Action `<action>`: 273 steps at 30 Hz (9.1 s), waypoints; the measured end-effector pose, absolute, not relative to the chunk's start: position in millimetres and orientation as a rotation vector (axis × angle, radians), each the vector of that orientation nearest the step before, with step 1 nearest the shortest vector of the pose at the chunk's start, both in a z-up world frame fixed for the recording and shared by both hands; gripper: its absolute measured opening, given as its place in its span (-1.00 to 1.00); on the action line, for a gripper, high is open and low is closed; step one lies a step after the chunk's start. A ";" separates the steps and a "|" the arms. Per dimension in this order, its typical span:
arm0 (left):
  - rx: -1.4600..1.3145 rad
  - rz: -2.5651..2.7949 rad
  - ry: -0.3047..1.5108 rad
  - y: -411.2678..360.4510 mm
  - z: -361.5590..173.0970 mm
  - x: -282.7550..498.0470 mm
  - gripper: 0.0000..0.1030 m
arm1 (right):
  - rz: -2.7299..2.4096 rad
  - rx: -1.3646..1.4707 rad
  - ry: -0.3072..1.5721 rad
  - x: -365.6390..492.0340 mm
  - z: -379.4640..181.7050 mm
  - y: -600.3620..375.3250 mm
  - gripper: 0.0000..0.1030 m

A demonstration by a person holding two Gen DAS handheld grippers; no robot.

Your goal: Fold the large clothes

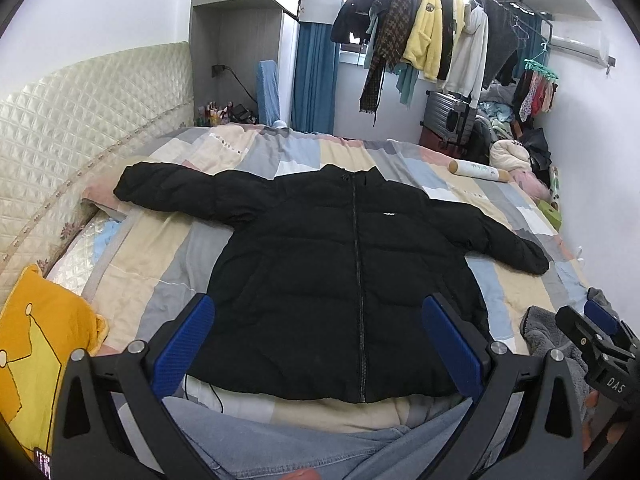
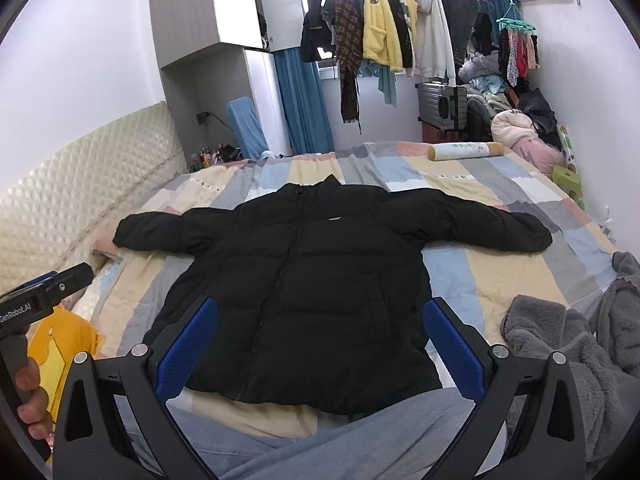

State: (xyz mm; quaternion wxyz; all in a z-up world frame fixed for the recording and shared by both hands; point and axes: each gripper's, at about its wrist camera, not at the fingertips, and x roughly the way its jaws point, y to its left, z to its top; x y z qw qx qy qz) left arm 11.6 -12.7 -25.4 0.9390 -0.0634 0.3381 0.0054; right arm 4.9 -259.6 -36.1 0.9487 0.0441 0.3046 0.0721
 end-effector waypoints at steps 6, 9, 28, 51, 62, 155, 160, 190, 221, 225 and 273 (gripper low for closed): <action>-0.121 0.016 0.687 -9.9 -35.6 14.6 1.00 | 0.135 0.081 0.607 8.9 -48.2 -262.2 1.00; -0.119 0.011 0.684 -11.2 -41.1 16.0 1.00 | 0.127 0.086 0.606 12.0 -52.7 -266.4 1.00; -0.118 0.041 0.694 -10.9 -54.9 19.4 1.00 | 0.132 0.094 0.612 17.0 -67.5 -270.6 1.00; -0.131 0.026 0.694 -14.9 -52.1 24.3 1.00 | 0.125 0.110 0.607 18.9 -60.3 -278.6 1.00; -0.142 -0.035 0.625 -28.4 -10.5 55.4 1.00 | 0.118 0.129 0.568 47.1 -29.8 -297.7 1.00; -0.097 -0.048 0.621 28.9 -171.9 204.8 1.00 | -0.288 0.583 0.237 312.6 -12.4 -675.1 -0.80; -0.101 -0.059 0.580 40.8 -161.9 190.9 1.00 | -0.234 0.522 0.195 307.3 36.9 -616.2 -0.78; -0.182 0.053 0.508 146.7 -159.8 169.5 1.00 | 0.408 0.093 0.418 402.6 -27.9 -85.4 -0.71; -0.311 0.022 0.616 173.5 -205.3 208.0 1.00 | 0.456 -0.052 0.799 430.7 -238.3 8.3 -0.50; -0.316 0.022 0.609 170.4 -194.8 200.7 1.00 | 0.488 -0.045 0.791 411.7 -217.3 -0.1 -0.13; -0.173 -0.058 0.466 31.2 -59.1 75.9 1.00 | 0.372 0.075 0.379 97.9 -43.8 -224.1 1.00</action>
